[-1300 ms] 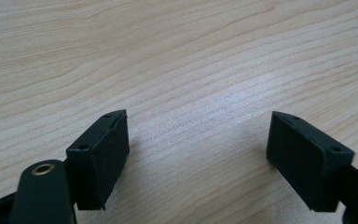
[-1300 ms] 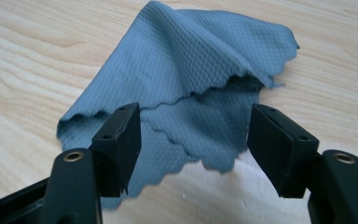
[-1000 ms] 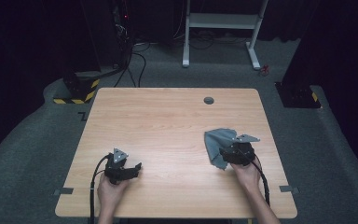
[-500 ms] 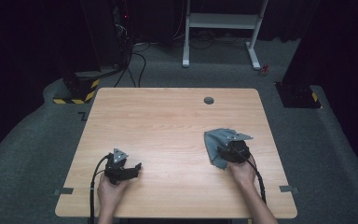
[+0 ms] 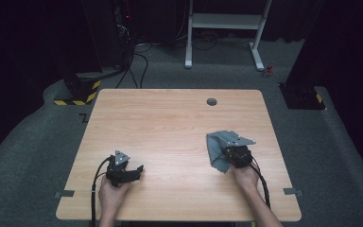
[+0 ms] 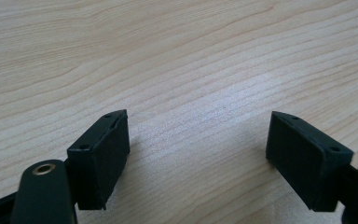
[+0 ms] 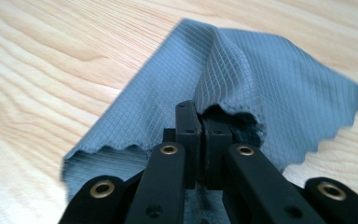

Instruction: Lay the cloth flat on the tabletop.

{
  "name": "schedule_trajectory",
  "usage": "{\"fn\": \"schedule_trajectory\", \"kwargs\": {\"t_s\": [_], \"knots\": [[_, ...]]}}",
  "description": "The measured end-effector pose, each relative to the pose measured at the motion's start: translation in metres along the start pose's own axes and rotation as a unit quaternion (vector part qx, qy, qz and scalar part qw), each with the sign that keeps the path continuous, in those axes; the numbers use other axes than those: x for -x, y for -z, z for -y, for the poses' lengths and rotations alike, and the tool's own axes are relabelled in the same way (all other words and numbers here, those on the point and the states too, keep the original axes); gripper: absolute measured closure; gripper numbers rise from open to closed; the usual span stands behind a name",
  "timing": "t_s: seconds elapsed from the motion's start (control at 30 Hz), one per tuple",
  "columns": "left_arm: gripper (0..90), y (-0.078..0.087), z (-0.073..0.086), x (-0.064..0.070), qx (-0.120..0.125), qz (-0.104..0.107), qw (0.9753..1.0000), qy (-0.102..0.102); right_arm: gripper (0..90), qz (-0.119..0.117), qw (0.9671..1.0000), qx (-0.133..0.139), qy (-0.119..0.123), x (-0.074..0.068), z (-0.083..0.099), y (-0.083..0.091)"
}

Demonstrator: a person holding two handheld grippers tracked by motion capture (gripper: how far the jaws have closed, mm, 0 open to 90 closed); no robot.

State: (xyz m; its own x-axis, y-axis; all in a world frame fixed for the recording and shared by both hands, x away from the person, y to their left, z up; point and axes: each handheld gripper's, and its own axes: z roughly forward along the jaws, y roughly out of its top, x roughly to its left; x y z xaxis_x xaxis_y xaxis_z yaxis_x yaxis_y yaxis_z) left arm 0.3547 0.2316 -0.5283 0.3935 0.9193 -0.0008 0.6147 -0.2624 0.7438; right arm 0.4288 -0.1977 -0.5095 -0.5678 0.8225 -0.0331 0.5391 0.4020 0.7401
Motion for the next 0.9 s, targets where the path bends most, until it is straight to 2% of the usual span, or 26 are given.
{"fn": "schedule_trajectory", "kwargs": {"t_s": [0.03, 0.13, 0.2, 0.47, 0.73, 0.8, 0.9], "knots": [[21.8, 0.0, 0.0, 0.0, 0.0, 0.0, 1.0, 0.0, 87.9, -0.005, 0.9999, 0.007, 0.009, -0.004, -0.002, 0.003], [21.8, 0.0, 0.0, 0.0, 0.0, 0.0, 1.0, 0.0, 88.0, -0.011, 0.9998, 0.012, 0.013, -0.008, -0.003, 0.005], [21.8, 0.0, 0.0, 0.0, 0.0, 0.0, 1.0, 0.0, 88.0, -0.021, 0.9993, 0.018, 0.027, -0.014, -0.005, 0.007], [21.8, 0.0, 0.0, 0.0, 0.0, 0.0, 1.0, 0.0, 88.1, -0.046, 0.9975, 0.024, 0.048, -0.032, -0.009, 0.012], [21.8, 0.0, 0.0, 0.0, 0.0, 0.0, 1.0, 0.0, 88.1, -0.084, 0.9933, 0.027, 0.075, -0.056, -0.012, 0.013], [21.9, 0.0, 0.0, 0.0, 0.0, 0.0, 1.0, -0.001, 88.1, -0.1, 0.9907, 0.026, 0.089, -0.067, -0.012, 0.013], [21.9, 0.0, 0.0, 0.0, 0.0, 0.0, 1.0, 0.0, 88.1, -0.108, 0.9891, 0.027, 0.097, -0.074, -0.013, 0.013]]}}
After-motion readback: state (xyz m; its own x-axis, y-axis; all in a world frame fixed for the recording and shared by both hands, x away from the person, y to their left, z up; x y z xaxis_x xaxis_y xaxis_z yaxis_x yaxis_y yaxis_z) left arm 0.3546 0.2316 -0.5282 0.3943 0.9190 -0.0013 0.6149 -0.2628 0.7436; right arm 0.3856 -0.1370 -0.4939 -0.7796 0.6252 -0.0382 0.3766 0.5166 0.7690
